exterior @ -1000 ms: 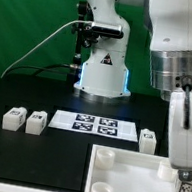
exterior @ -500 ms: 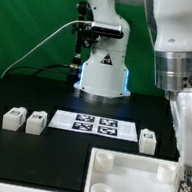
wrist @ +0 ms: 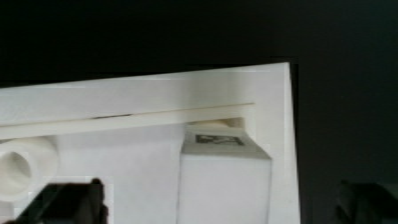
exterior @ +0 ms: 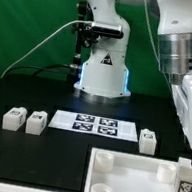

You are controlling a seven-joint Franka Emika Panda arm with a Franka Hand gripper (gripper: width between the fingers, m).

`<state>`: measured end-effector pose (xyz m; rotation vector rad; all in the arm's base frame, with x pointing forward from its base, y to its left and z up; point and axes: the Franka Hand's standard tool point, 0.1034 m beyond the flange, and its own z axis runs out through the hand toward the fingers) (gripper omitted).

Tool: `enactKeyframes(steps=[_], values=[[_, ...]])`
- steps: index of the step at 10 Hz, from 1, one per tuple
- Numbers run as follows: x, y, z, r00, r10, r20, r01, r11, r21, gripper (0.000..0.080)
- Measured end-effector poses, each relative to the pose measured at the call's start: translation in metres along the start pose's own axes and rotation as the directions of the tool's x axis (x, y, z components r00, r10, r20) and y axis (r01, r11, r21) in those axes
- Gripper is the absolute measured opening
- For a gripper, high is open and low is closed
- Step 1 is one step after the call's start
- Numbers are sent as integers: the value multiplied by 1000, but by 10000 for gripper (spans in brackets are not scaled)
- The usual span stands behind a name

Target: Assemble one leg

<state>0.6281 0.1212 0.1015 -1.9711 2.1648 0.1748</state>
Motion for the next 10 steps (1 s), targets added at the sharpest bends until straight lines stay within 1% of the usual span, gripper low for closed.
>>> enactKeyframes(steps=[10], values=[[0, 0, 0, 1000, -7, 0, 7, 1000, -1, 649]])
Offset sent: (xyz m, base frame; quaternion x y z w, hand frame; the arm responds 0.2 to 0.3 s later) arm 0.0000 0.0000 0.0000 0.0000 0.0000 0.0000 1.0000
